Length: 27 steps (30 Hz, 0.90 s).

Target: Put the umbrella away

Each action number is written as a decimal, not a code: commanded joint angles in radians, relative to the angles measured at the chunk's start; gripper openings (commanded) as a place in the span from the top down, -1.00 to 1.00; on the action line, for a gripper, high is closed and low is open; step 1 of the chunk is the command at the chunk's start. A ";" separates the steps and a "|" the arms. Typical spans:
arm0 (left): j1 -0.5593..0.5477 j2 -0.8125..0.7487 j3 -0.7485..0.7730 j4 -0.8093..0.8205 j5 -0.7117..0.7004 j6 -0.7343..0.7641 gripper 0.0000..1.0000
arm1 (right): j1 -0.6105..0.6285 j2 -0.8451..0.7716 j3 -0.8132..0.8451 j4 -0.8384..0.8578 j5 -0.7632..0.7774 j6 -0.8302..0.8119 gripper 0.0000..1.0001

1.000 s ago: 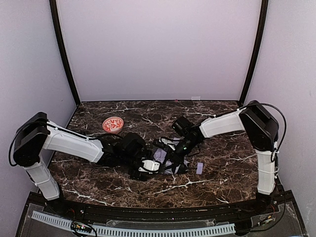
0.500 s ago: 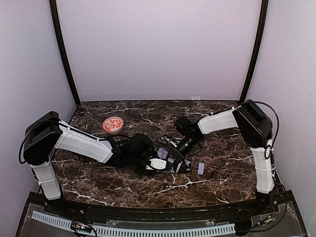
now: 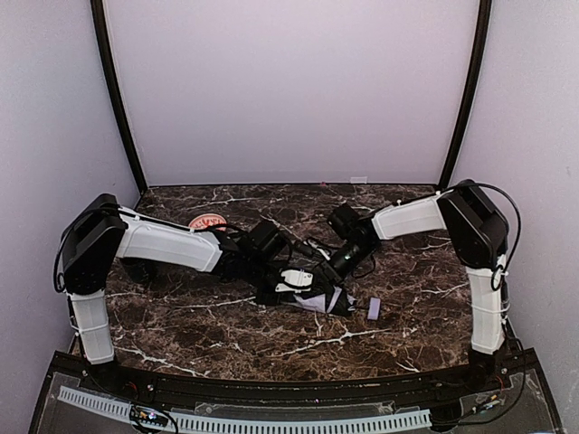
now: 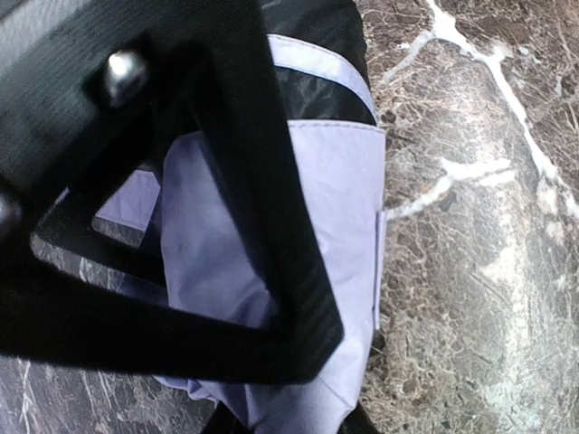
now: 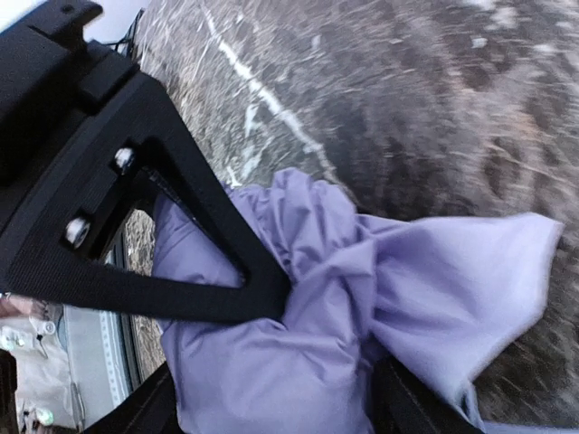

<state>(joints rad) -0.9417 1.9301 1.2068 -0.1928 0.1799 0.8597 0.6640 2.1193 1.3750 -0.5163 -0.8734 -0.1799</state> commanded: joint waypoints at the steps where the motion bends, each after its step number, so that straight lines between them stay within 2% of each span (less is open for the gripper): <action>1: 0.007 0.118 -0.023 -0.431 0.231 -0.017 0.77 | -0.106 -0.105 -0.048 0.150 0.115 0.075 -0.43; 4: 0.018 0.150 0.003 -0.492 0.237 -0.023 0.84 | -0.151 -0.199 -0.109 0.232 0.111 0.108 -0.45; 8: 0.029 0.190 0.047 -0.548 0.265 -0.039 0.84 | -0.166 -0.349 -0.206 0.307 0.165 0.099 -0.44; 13: 0.055 0.237 0.115 -0.616 0.323 -0.059 0.84 | -0.135 -0.626 -0.509 0.532 0.241 0.075 -0.40; 17: 0.067 0.277 0.167 -0.675 0.329 -0.075 0.84 | 0.021 -0.872 -0.745 0.688 0.455 -0.081 -0.41; 20: 0.069 0.302 0.194 -0.712 0.323 -0.089 0.85 | 0.180 -0.960 -0.813 0.680 0.656 -0.177 -0.43; 22: 0.069 0.309 0.198 -0.717 0.317 -0.096 0.85 | 0.295 -0.961 -0.827 0.664 0.756 -0.208 -0.47; 25: 0.069 0.313 0.206 -0.721 0.321 -0.096 0.85 | 0.387 -0.886 -0.810 0.638 0.861 -0.242 -0.57; 27: 0.070 0.317 0.210 -0.721 0.320 -0.097 0.85 | 0.426 -0.819 -0.773 0.615 0.913 -0.278 -0.80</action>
<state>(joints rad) -0.8619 2.1201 1.4929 -0.6632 0.6155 0.7845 1.0309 1.2030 0.5663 0.0914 -0.1780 -0.3649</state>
